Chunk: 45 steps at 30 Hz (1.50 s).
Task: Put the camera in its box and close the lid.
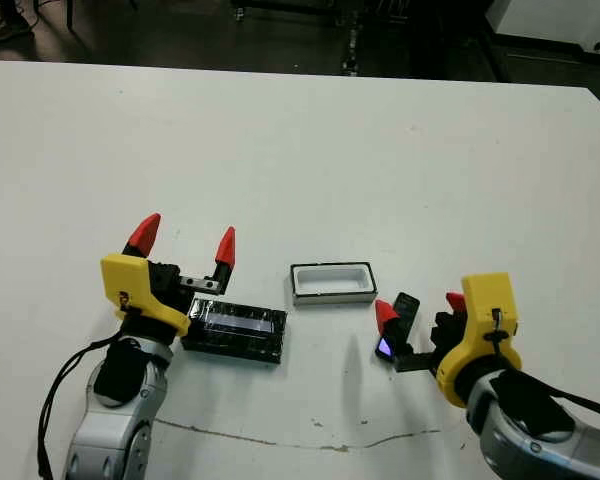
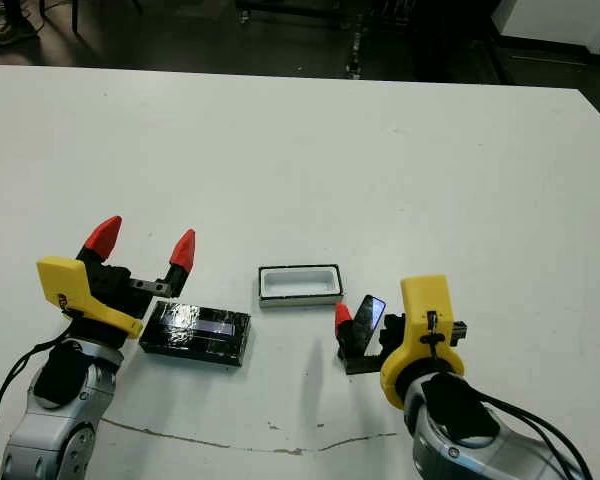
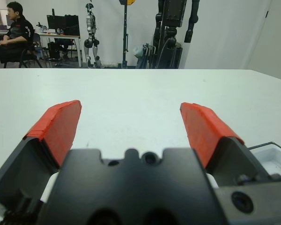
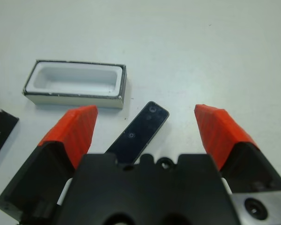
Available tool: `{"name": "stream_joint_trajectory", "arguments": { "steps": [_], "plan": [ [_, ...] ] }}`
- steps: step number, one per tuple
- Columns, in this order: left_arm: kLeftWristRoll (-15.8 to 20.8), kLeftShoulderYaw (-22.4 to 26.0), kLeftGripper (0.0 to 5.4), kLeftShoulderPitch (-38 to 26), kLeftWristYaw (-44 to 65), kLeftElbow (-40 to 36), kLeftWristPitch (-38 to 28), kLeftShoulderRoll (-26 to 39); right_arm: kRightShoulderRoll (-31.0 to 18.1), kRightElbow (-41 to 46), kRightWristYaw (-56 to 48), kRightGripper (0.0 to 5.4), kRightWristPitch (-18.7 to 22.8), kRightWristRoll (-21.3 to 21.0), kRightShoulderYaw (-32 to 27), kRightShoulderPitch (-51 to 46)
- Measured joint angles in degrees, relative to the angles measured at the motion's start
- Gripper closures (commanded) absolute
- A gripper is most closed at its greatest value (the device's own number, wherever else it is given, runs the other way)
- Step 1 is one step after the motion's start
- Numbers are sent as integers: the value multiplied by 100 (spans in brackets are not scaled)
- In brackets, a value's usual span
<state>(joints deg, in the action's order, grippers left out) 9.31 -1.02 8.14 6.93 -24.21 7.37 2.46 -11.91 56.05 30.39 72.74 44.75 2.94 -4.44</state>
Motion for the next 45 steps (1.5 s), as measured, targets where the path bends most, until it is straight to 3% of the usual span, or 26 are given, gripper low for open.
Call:
{"name": "stream_joint_trajectory", "arguments": {
  "steps": [17,45],
  "plan": [
    [-13,-26,0,41,-18,-12,7,-23,935,-69,-646,4,963,-1133,-35,184],
    [-4,-33,0,46,-14,-14,8,-21,1166,-163,-1787,4,1068,-2635,258,164]
  ]
}}
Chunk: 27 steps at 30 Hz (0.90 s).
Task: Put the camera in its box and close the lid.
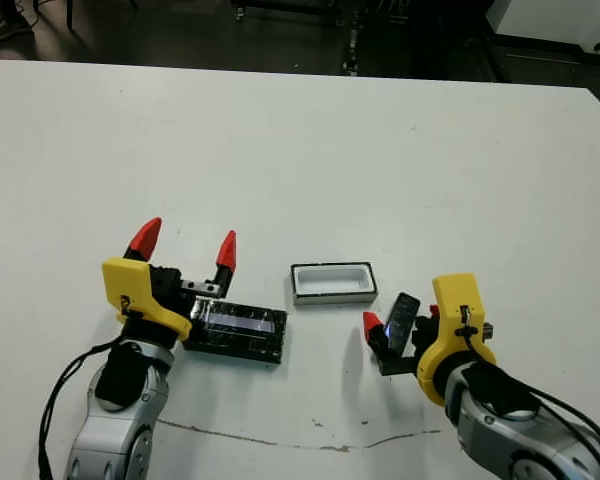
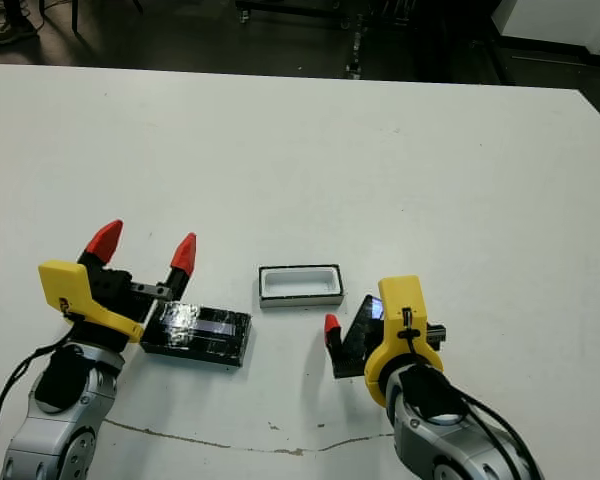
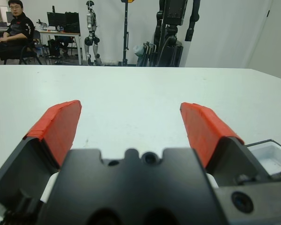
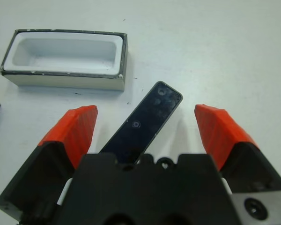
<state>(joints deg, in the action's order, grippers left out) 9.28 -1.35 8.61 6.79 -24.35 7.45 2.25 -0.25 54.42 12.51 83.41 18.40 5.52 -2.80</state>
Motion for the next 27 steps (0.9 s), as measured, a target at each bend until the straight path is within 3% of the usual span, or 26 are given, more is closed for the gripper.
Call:
{"name": "stream_joint_trajectory", "arguments": {
  "steps": [17,21,27],
  "plan": [
    [-46,-31,0,44,1,-75,-18,0,26,-66,-363,4,77,-404,52,-17],
    [-48,-61,0,60,0,-89,-17,-2,82,-88,-388,39,137,-497,36,-28],
    [-55,-95,0,66,0,-117,-19,-1,89,-96,-426,137,203,-602,51,-29]
  ]
}}
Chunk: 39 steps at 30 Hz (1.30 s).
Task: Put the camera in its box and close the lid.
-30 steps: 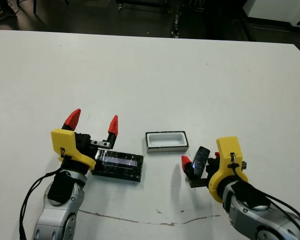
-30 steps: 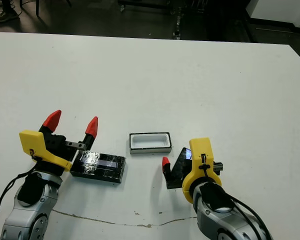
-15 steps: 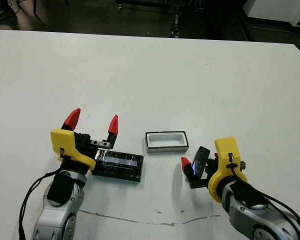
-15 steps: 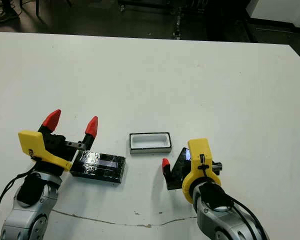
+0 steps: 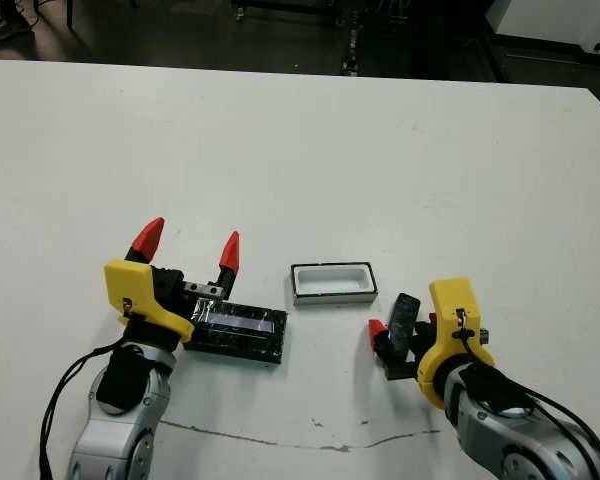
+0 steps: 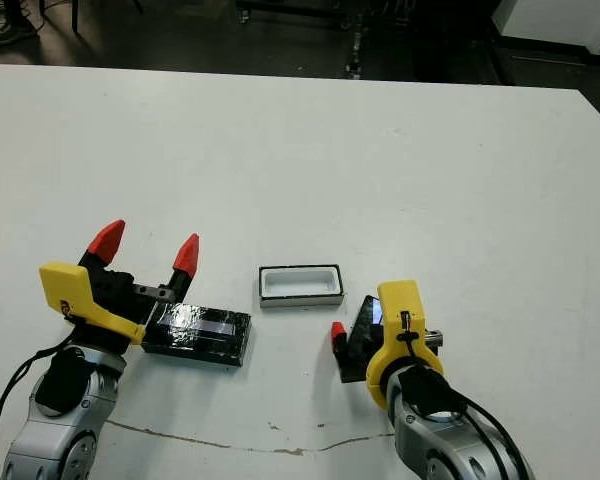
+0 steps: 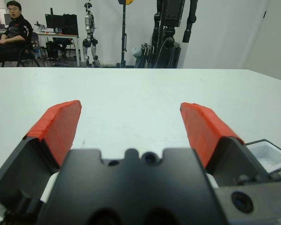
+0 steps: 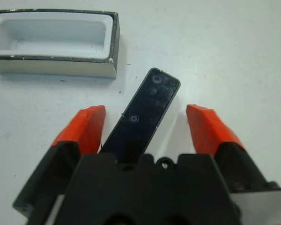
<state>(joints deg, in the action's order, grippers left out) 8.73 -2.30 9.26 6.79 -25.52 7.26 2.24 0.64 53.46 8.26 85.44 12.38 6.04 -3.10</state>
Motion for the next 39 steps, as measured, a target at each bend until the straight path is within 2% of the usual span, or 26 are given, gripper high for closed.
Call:
{"name": "stream_joint_trajectory", "arguments": {
  "steps": [6,16,25,33,35,39],
  "plan": [
    [4,0,0,6,0,-10,-63,0,-32,-3,-72,228,21,-133,20,1],
    [10,-6,0,9,1,-28,-141,-3,272,-2,-141,372,106,-270,-110,1],
    [15,-8,0,9,0,-44,-141,-6,334,-2,-170,374,107,-419,-110,1],
    [12,-14,0,9,0,-44,-141,-6,90,7,-326,374,76,-431,-29,-3],
    [12,-14,0,9,0,-44,-141,-6,-89,16,-416,374,-12,-425,6,-32],
    [21,-11,0,8,0,-48,-140,-8,-378,86,-710,374,-460,-404,-71,-248]
  ]
}}
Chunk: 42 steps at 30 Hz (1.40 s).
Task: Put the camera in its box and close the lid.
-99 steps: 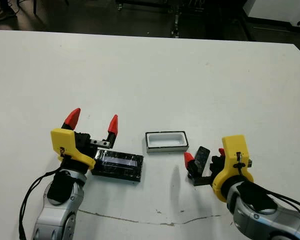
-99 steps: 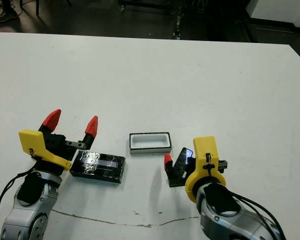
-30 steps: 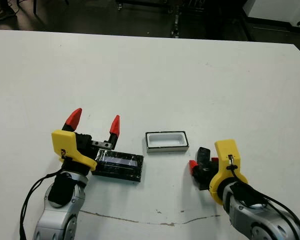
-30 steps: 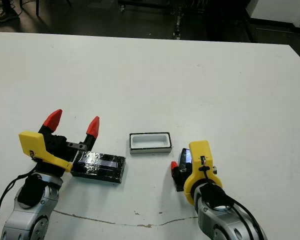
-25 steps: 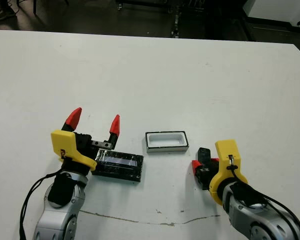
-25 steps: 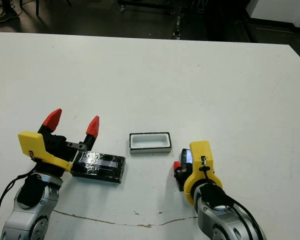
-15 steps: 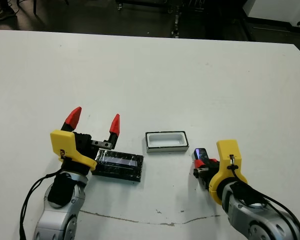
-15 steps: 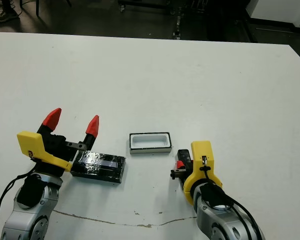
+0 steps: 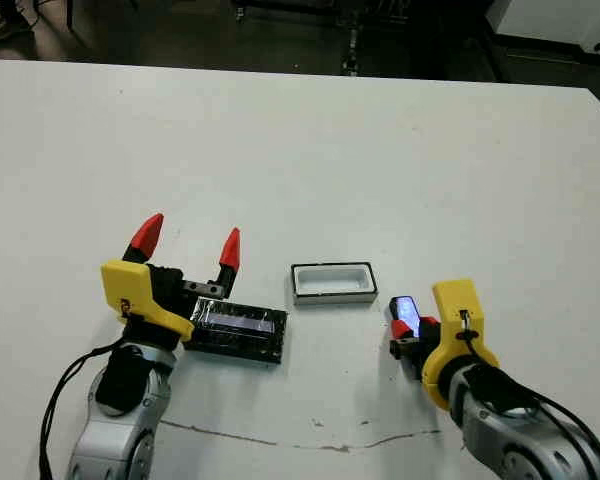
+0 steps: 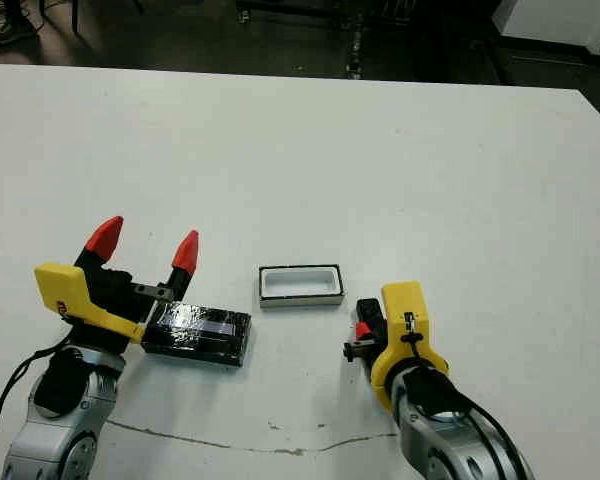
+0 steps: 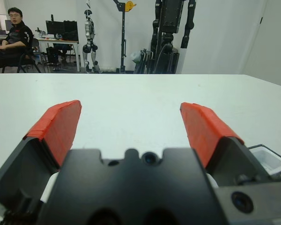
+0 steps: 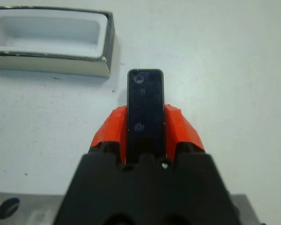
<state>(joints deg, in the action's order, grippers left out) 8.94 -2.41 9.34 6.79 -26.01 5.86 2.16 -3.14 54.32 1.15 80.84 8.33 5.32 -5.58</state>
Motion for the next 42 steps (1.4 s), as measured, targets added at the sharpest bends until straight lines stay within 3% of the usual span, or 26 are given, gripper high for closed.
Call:
{"name": "stream_joint_trajectory", "arguments": {
  "steps": [4,8,12,16,18,21,28,35,42],
  "plan": [
    [2,-3,0,0,-2,-2,0,-6,-36,32,-443,375,-334,240,-505,-115],
    [10,-2,0,0,-2,-4,0,-7,-138,-8,-1252,375,-326,887,-1481,299],
    [26,21,0,1,-3,-5,4,-5,-827,-511,-2166,375,-344,1599,-2226,1024],
    [51,50,0,-2,-3,-5,10,-7,-1512,-1252,-2789,375,-628,2006,-2308,1628],
    [67,73,0,-8,-3,-1,12,-8,-1771,-1691,-3053,375,-880,2118,-2203,1897],
    [76,120,0,-16,-7,7,17,-7,-2093,-2664,-3742,375,-1586,2232,-1743,2270],
    [115,243,0,-62,-7,29,42,23,-2719,-4420,-5238,375,-2655,2210,-640,3404],
    [126,318,0,-96,-5,45,53,23,-2859,-5804,-6545,375,-4019,1685,245,4308],
    [153,353,0,-131,-5,46,63,24,-2819,-6462,-7188,375,-4497,1250,812,4885]
  ]
}}
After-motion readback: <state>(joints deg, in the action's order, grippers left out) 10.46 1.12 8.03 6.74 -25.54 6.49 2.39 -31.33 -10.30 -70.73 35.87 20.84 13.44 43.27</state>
